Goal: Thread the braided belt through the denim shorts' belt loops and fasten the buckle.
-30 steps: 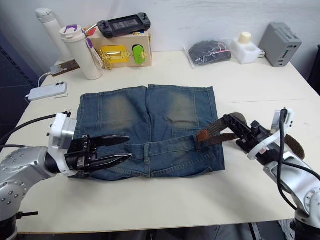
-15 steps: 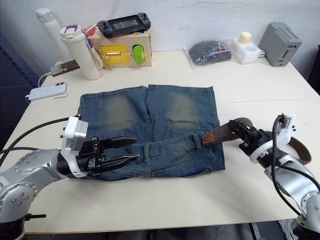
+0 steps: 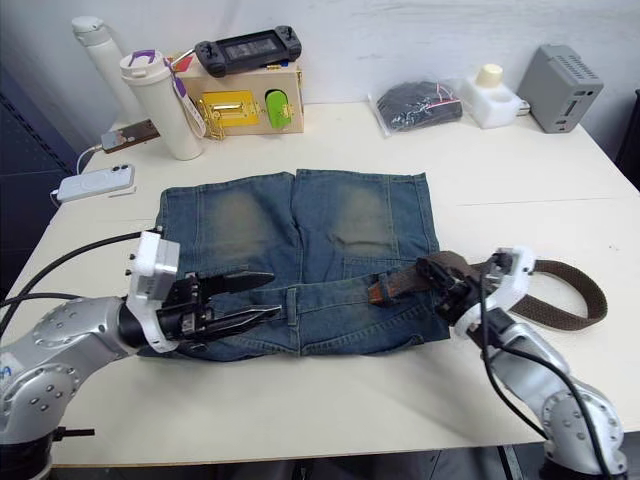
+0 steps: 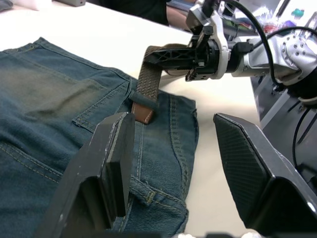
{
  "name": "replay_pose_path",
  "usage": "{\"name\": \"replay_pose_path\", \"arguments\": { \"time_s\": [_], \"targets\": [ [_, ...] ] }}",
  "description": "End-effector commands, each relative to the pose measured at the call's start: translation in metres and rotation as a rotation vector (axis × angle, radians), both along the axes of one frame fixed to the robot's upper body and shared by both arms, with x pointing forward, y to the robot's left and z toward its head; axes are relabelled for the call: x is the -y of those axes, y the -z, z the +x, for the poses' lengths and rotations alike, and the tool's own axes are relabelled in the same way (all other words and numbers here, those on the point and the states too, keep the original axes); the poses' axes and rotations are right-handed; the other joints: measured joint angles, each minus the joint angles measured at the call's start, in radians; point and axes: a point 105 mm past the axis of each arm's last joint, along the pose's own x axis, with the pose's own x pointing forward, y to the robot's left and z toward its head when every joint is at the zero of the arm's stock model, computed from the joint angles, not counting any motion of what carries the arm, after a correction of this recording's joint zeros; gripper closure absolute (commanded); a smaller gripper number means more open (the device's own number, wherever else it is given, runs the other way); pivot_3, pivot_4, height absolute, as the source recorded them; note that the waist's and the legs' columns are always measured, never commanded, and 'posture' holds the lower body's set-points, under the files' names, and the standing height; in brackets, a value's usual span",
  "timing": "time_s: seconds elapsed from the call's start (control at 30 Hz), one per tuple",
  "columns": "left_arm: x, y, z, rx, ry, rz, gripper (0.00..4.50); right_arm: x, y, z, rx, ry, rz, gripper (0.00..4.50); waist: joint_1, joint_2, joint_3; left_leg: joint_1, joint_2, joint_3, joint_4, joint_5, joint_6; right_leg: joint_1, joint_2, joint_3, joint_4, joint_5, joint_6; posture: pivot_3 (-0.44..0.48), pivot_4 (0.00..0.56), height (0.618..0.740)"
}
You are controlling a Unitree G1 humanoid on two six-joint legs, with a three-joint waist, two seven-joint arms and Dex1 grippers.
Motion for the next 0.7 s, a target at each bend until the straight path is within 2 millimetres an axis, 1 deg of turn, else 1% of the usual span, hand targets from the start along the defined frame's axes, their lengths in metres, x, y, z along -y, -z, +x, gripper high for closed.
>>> {"name": "replay_pose_path", "arguments": {
  "time_s": [0.03, 0.1, 0.2, 0.3, 0.33, 0.4, 0.47, 0.53, 0.63, 0.7],
  "targets": [
    [0.011, 0.005, -0.002, 0.081, 0.060, 0.076, 1.67, -0.009, -0.006, 0.001, 0.024, 0.002, -0.016, 4.50, 0.001, 0.000, 0.000, 0.000, 0.000, 0.000, 0.000, 0.000, 0.000, 0.000, 0.000, 0.000, 0.000, 0.000, 0.000, 0.000, 0.150, 0.645],
    [0.015, 0.001, 0.001, 0.092, 0.077, 0.049, 1.67, -0.005, -0.011, 0.005, 0.045, 0.033, 0.013, 4.50, 0.005, 0.000, 0.000, 0.000, 0.000, 0.000, 0.000, 0.000, 0.000, 0.000, 0.000, 0.000, 0.000, 0.000, 0.000, 0.000, 0.150, 0.645],
    [0.023, 0.001, 0.010, 0.156, 0.090, 0.073, 1.67, -0.011, -0.012, 0.002, 0.037, -0.012, 0.023, 4.50, 0.008, 0.000, 0.000, 0.000, 0.000, 0.000, 0.001, 0.000, 0.000, 0.000, 0.000, 0.000, 0.000, 0.000, 0.000, 0.000, 0.150, 0.645],
    [0.036, 0.011, 0.027, 0.283, 0.094, 0.174, 1.67, -0.018, 0.005, 0.000, -0.071, -0.064, -0.003, 4.50, 0.010, 0.000, 0.000, 0.000, 0.000, 0.001, 0.001, 0.000, 0.000, 0.000, 0.000, 0.000, 0.001, 0.000, 0.000, 0.000, 0.150, 0.645],
    [0.044, 0.017, 0.032, 0.341, 0.115, 0.218, 1.67, -0.020, 0.018, 0.001, -0.163, -0.077, -0.011, 4.50, 0.009, 0.000, 0.000, 0.000, 0.000, 0.001, 0.001, 0.000, 0.000, 0.000, 0.000, 0.000, 0.000, 0.000, 0.000, 0.000, 0.150, 0.645],
    [0.055, 0.026, 0.036, 0.439, 0.176, 0.287, 1.67, -0.022, 0.031, 0.003, -0.267, -0.091, -0.014, 4.50, 0.008, 0.000, 0.000, -0.001, 0.000, 0.001, 0.002, 0.000, 0.000, 0.000, -0.001, 0.000, 0.001, 0.000, 0.000, 0.000, 0.150, 0.645],
    [0.068, 0.036, 0.042, 0.521, 0.229, 0.340, 1.67, -0.019, 0.035, 0.009, -0.319, -0.092, 0.010, 4.50, 0.007, -0.001, 0.000, -0.002, 0.000, 0.001, 0.002, 0.000, 0.000, -0.001, -0.001, 0.000, 0.002, 0.000, 0.000, 0.000, 0.150, 0.645],
    [0.075, 0.041, 0.049, 0.582, 0.252, 0.380, 1.67, -0.014, 0.039, 0.012, -0.357, -0.080, 0.035, 4.50, 0.005, -0.001, -0.001, -0.002, 0.000, 0.002, 0.002, 0.000, 0.000, -0.001, -0.001, 0.000, 0.002, 0.000, 0.000, 0.000, 0.150, 0.645],
    [0.081, 0.047, 0.055, 0.662, 0.287, 0.434, 1.67, -0.009, 0.042, 0.014, -0.396, -0.062, 0.072, 4.50, 0.004, -0.004, -0.002, -0.001, 0.000, 0.001, 0.001, 0.000, 0.000, -0.001, 0.000, -0.001, 0.002, 0.000, 0.000, 0.000, 0.150, 0.645],
    [0.083, 0.045, 0.062, 0.716, 0.281, 0.453, 1.67, -0.007, 0.041, 0.016, -0.411, -0.056, 0.118, 4.50, 0.004, -0.005, -0.003, -0.001, 0.000, 0.001, 0.001, 0.000, 0.000, -0.001, 0.000, -0.001, 0.002, 0.000, 0.000, 0.000, 0.150, 0.645]
  ]
}}
